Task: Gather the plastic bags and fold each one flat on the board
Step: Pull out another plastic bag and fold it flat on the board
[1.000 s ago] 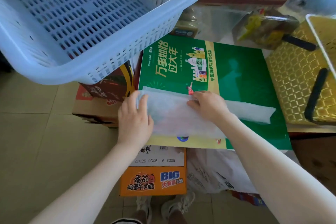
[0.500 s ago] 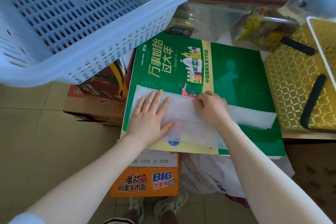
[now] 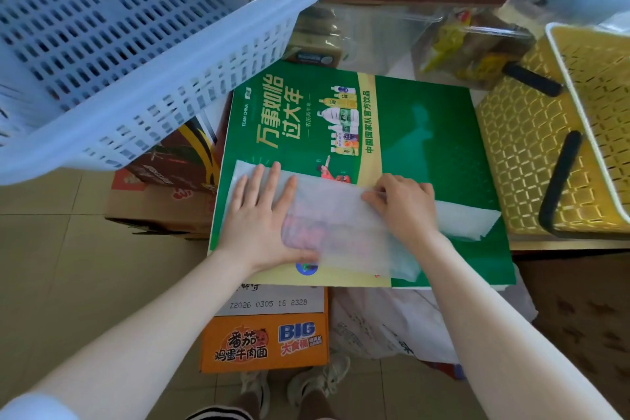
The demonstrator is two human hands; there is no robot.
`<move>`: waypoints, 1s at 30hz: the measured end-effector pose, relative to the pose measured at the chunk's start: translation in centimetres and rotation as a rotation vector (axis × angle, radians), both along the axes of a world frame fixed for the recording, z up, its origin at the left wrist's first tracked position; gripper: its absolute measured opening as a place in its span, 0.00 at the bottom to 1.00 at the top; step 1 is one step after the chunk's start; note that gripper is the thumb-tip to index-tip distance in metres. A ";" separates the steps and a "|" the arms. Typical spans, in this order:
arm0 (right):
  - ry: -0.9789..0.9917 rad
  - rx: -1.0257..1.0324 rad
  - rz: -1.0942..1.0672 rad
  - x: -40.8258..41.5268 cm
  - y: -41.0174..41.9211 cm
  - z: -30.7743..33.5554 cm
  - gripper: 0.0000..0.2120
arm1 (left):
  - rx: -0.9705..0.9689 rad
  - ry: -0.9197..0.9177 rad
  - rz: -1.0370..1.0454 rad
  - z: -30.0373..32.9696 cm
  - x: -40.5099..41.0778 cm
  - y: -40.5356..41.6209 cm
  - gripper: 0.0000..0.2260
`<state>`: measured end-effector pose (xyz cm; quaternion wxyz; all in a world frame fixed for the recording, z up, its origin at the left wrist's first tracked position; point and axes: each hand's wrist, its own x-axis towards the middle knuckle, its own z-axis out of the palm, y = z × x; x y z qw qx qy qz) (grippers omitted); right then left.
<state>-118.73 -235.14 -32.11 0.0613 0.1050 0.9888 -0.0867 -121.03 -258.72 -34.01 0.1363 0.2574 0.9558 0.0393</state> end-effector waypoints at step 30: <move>0.347 -0.095 0.170 5.5 0.2 0.7 0.16 | -0.043 -0.051 -0.131 -0.1 2.8 8.7 0.53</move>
